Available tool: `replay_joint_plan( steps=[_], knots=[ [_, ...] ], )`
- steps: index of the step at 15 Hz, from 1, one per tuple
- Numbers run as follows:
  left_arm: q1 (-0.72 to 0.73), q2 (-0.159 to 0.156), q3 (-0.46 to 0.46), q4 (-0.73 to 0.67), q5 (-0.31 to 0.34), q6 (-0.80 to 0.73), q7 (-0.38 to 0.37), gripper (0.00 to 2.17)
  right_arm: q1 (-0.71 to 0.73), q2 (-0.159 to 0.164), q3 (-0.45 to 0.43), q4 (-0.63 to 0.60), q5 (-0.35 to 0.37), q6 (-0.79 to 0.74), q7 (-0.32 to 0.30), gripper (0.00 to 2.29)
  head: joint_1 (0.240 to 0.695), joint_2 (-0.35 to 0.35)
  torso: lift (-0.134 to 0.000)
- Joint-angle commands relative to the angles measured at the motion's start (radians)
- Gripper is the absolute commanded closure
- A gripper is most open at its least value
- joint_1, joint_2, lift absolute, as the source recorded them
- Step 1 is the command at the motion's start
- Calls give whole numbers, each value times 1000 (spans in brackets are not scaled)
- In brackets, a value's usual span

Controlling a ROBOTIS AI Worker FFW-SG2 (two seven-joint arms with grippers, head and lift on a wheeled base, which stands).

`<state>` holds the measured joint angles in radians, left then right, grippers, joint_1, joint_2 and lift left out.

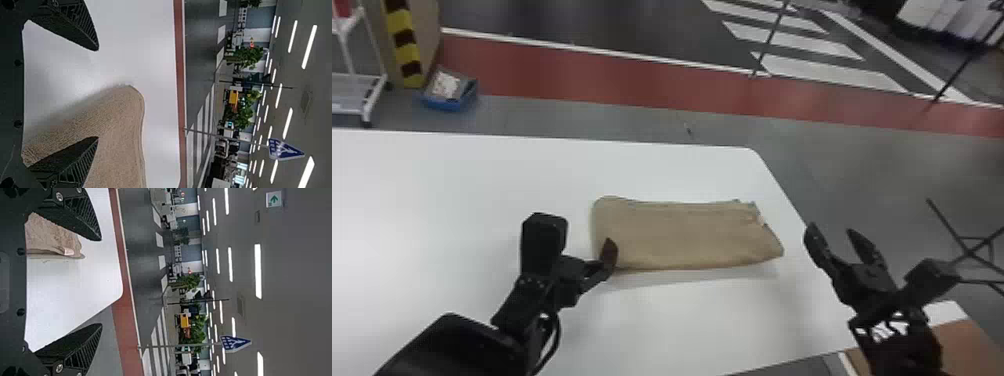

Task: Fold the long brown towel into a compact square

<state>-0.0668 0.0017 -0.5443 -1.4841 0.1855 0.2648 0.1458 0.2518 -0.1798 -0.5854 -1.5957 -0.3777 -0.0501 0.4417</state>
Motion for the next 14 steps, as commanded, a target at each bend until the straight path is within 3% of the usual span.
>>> replay_joint_plan(
  steps=[1,3,9,14],
  knots=[
    [-15,-4,-2,16,45,14,-14,113,9,0,-2,19,-3,-9,0,124,695,-350,-125],
    [-24,-4,-17,28,71,32,-31,218,7,-4,1,28,-1,-30,0,124,695,-350,-125],
    [-42,-4,-26,28,150,38,-58,221,-25,-18,21,86,7,-55,0,127,695,-350,-125],
    [-70,-4,-32,28,144,133,-74,437,-28,-18,30,86,3,-52,0,130,695,-350,-125]
  ],
)
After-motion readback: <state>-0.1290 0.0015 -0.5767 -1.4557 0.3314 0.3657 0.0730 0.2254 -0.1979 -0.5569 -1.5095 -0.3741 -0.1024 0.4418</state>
